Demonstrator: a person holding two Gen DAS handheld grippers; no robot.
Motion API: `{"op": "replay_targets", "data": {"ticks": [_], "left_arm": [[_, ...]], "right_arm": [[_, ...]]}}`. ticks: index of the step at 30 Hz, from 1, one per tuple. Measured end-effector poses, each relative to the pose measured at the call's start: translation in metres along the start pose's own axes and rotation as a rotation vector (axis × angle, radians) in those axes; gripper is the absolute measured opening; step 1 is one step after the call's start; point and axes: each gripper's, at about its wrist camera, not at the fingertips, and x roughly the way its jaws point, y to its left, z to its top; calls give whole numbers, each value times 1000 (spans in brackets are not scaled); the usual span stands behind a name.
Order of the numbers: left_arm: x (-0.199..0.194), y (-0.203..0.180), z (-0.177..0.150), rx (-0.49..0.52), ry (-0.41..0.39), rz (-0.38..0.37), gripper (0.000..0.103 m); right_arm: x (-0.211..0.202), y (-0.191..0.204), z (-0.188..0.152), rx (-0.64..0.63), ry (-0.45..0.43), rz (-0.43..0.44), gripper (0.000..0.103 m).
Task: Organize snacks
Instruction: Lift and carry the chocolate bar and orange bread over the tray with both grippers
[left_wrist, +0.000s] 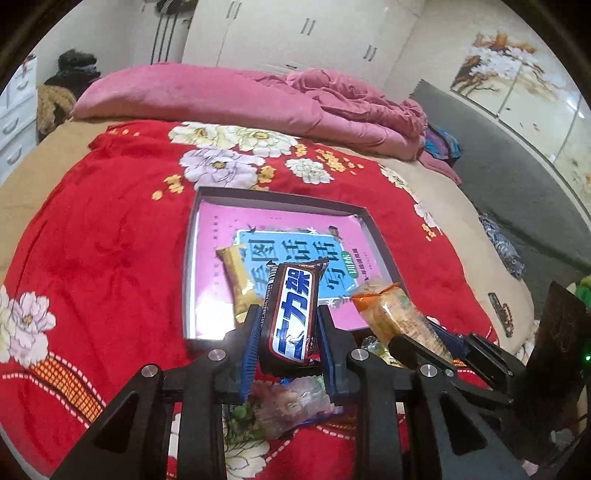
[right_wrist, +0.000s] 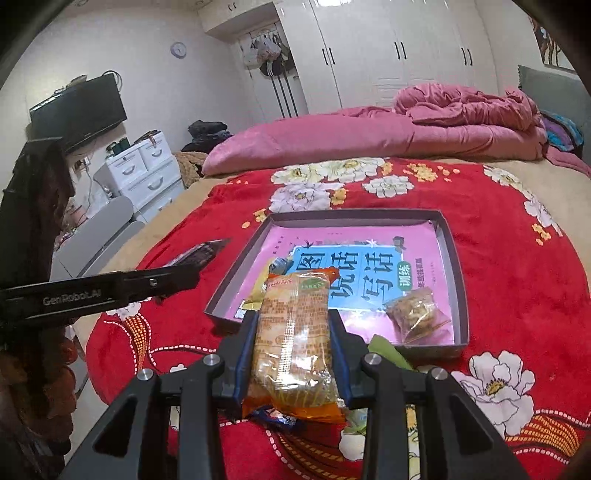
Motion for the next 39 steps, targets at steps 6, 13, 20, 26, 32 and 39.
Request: {"op": "replay_targets", "data": {"ticks": [6,13,20,26,32,39], "left_arm": [[8,-7,2,20,-1,0,29],[28,-4,4,27,23,19,29],[47,-3,13,19,43,5,29],[62,-5,23,13,58,-6,29],[80,-7,27,17,79,-5,29],[103,-8,26,44,108,18,29]], "right_arm": [[5,-5,-8,-17,12,-14,37],[8,-21,-8,13,15,-36,37],[12,-44,2,54,8,-72,37],[11,-69,17,92,-21,-118,37],[13,-92,25,116,-33,-169,37],[21,-106,26,127,-16,-195,37]]}}
